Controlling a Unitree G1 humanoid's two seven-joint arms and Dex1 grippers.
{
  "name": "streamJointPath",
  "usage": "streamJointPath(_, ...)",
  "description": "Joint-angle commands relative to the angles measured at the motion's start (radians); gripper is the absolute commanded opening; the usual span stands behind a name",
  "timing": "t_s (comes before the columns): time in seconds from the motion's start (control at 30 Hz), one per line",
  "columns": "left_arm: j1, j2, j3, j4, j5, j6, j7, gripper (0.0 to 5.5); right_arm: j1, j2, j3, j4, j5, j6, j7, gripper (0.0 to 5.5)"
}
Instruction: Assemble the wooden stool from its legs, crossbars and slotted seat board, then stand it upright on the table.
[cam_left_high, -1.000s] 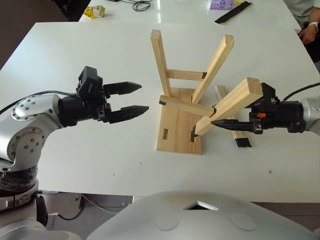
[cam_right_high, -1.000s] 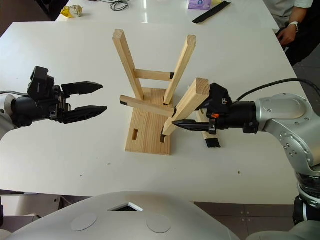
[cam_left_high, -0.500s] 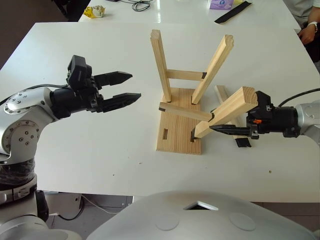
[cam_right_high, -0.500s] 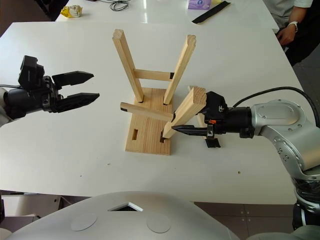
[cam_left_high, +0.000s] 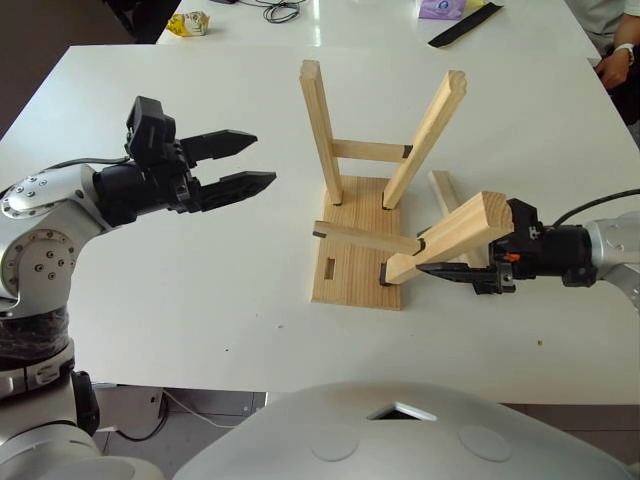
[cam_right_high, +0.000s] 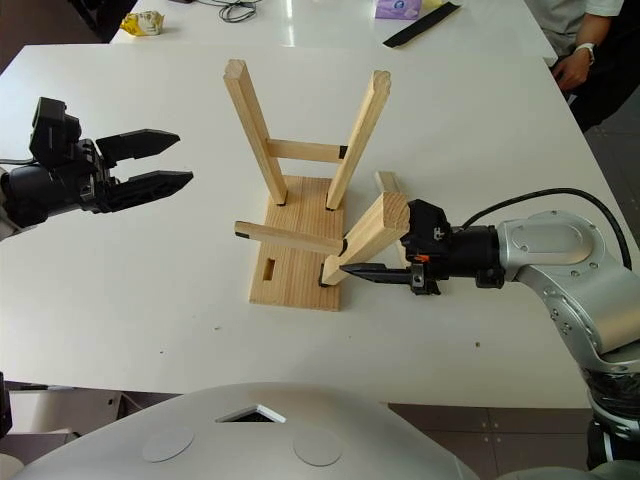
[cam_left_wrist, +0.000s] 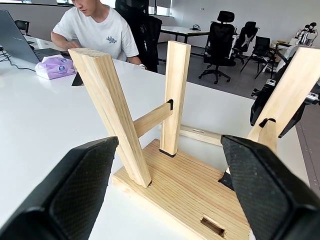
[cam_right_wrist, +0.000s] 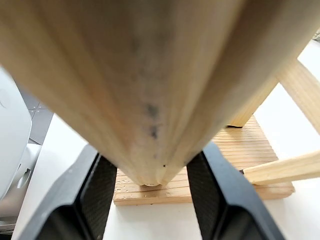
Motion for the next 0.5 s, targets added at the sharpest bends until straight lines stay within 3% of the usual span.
streamJointPath(0.03, -0.029, -0.008, -0.018, 0.008, 0.009, 0.007, 0.003, 3.81, 0.015, -0.021, 0.055, 0.042, -0.089, -0.030, 0.007, 2.00)
streamJointPath(0.33, -0.032, -0.013, -0.026, -0.003, 0.006, 0.011, 0.009, 3.81, -0.016, -0.023, 0.073, 0.090, -0.102, -0.053, 0.038, 2.00)
streamJointPath(0.5, -0.038, -0.021, -0.033, -0.001, 0.010, 0.012, 0.019, 3.81, -0.011, 0.004, 0.141, 0.113, -0.147, -0.071, 0.027, 2.00)
